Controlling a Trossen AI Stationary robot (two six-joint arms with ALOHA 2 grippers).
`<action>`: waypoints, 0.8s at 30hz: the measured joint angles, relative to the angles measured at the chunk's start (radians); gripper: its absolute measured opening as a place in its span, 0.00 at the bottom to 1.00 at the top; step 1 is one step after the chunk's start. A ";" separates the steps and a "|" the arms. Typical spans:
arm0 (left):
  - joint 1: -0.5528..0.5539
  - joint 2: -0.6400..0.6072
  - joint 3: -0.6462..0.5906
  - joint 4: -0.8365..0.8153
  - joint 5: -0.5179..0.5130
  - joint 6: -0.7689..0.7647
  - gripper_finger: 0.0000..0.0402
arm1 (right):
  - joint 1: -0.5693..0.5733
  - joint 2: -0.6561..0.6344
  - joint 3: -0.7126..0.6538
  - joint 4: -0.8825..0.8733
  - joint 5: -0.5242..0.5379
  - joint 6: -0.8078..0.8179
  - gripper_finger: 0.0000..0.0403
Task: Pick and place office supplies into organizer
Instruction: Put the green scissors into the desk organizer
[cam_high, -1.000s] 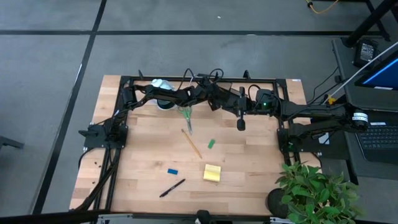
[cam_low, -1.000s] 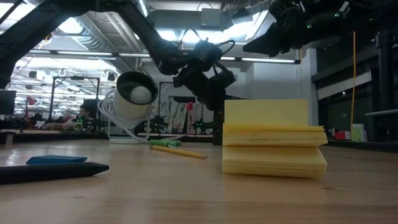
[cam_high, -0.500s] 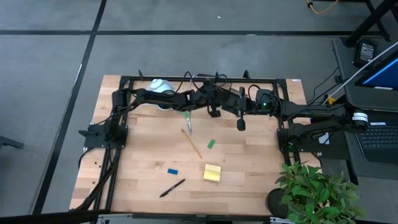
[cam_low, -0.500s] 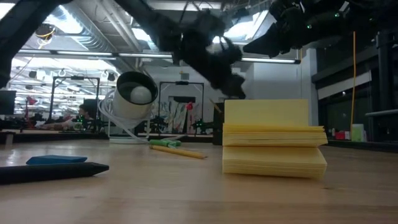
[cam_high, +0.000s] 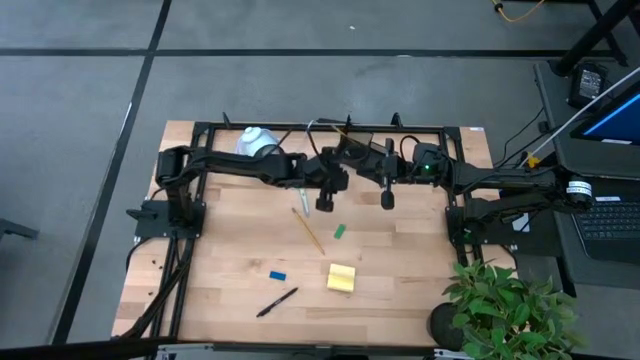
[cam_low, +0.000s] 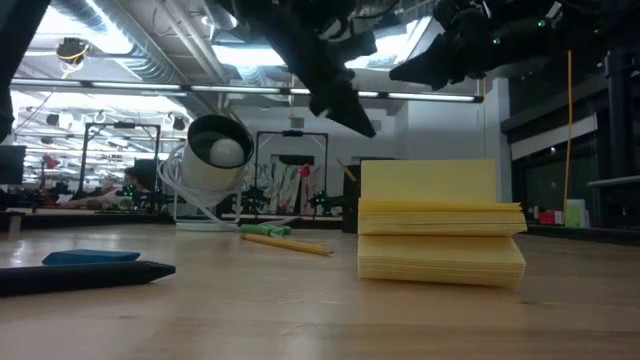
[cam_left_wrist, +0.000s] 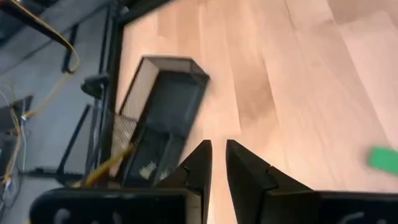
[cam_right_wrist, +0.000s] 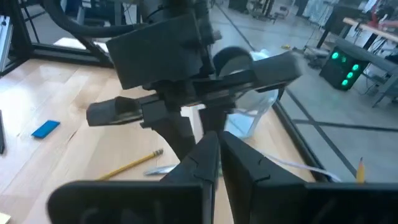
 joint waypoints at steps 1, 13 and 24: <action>-0.004 -0.010 0.000 -0.023 0.000 -0.009 0.08 | 0.000 0.000 0.000 0.006 0.000 -0.002 0.06; -0.091 -0.115 -0.080 -0.150 0.089 -0.050 0.00 | 0.000 0.000 0.000 0.004 0.000 -0.023 0.06; -0.072 -0.171 -0.152 -0.156 -0.135 -0.060 0.04 | 0.000 0.000 0.000 0.003 0.000 -0.023 0.06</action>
